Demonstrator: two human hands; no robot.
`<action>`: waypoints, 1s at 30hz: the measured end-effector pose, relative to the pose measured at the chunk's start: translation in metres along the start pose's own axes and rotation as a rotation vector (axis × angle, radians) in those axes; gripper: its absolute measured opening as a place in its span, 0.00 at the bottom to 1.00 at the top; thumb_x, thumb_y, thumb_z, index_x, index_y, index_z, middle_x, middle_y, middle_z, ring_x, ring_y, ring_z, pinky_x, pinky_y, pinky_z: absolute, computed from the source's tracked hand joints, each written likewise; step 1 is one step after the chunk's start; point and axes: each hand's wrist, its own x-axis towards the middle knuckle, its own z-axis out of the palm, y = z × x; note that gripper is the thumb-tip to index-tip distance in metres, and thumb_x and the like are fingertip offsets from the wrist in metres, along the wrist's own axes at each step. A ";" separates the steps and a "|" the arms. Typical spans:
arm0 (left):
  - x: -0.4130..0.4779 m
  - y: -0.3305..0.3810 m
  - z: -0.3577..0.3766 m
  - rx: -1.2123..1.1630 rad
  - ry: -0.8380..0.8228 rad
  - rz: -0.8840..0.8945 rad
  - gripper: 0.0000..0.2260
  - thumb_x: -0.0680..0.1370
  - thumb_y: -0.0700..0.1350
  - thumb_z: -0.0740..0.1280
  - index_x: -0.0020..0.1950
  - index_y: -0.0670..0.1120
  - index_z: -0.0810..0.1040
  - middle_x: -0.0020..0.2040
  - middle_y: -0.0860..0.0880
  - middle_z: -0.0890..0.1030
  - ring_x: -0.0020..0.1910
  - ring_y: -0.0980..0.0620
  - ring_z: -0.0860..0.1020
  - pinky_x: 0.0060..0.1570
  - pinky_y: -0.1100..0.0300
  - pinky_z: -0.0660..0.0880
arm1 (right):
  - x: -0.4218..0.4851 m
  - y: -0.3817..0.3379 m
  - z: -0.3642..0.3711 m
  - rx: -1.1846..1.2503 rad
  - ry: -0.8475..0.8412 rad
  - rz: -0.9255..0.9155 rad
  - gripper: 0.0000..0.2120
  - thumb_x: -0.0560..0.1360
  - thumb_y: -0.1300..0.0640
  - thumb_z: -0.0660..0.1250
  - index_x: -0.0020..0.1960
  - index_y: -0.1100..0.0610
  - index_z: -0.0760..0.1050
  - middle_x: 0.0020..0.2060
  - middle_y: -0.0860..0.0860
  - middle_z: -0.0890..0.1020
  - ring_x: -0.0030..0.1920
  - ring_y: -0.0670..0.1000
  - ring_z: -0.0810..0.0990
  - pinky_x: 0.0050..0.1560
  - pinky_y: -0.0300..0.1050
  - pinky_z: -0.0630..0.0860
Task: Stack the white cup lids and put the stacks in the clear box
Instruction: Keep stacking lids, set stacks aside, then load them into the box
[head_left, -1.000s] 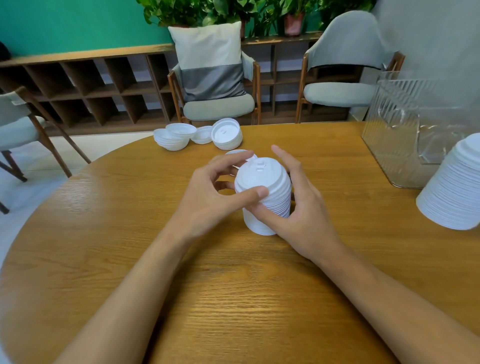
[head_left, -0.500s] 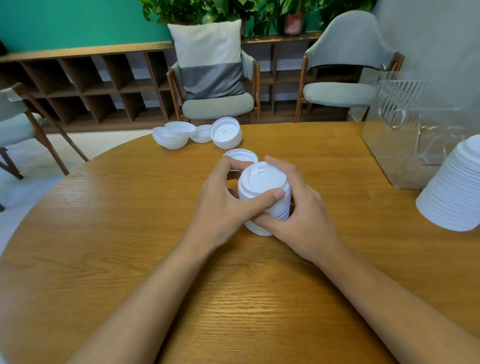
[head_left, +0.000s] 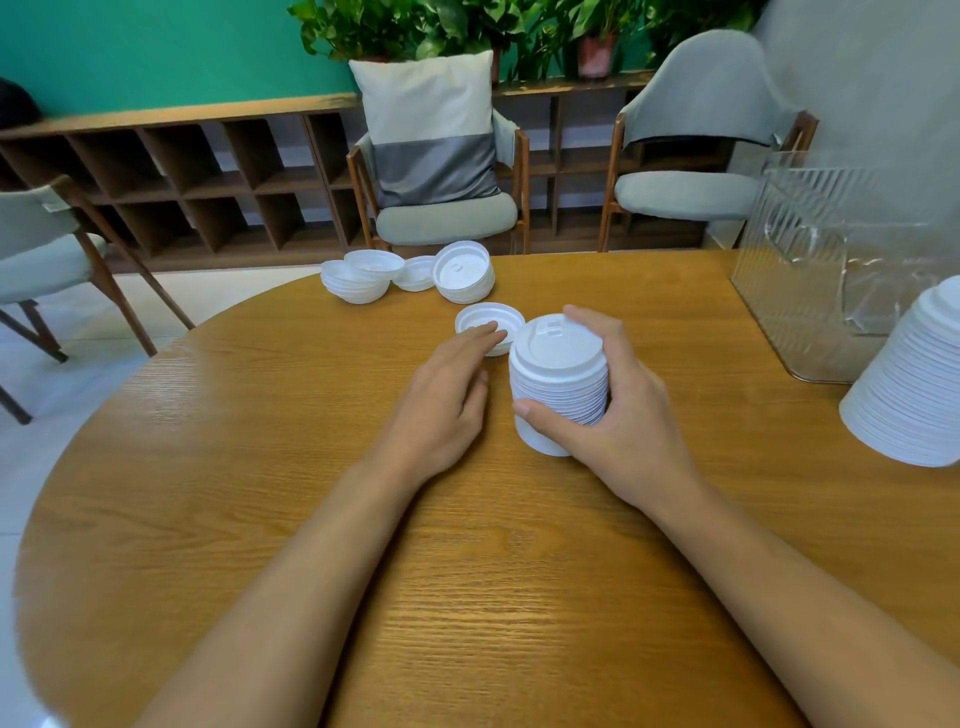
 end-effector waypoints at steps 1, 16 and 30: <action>0.002 0.000 0.002 0.023 -0.038 -0.018 0.24 0.83 0.44 0.58 0.80 0.49 0.69 0.79 0.51 0.71 0.79 0.53 0.66 0.78 0.48 0.65 | 0.000 0.001 0.001 0.002 0.007 0.003 0.39 0.68 0.44 0.82 0.74 0.42 0.66 0.63 0.31 0.74 0.63 0.32 0.73 0.60 0.25 0.68; 0.003 0.010 -0.013 0.222 0.206 -0.042 0.03 0.78 0.44 0.76 0.49 0.48 0.84 0.46 0.54 0.84 0.47 0.52 0.81 0.41 0.57 0.73 | 0.001 0.002 0.001 -0.015 0.000 0.040 0.40 0.68 0.41 0.81 0.74 0.38 0.64 0.64 0.35 0.74 0.65 0.37 0.74 0.62 0.32 0.71; 0.002 0.043 -0.040 -0.625 0.369 -0.370 0.09 0.82 0.44 0.71 0.61 0.47 0.86 0.54 0.52 0.87 0.53 0.52 0.86 0.55 0.52 0.84 | -0.001 -0.005 0.001 0.027 0.015 0.052 0.38 0.69 0.32 0.72 0.74 0.40 0.65 0.67 0.39 0.74 0.66 0.36 0.71 0.60 0.25 0.67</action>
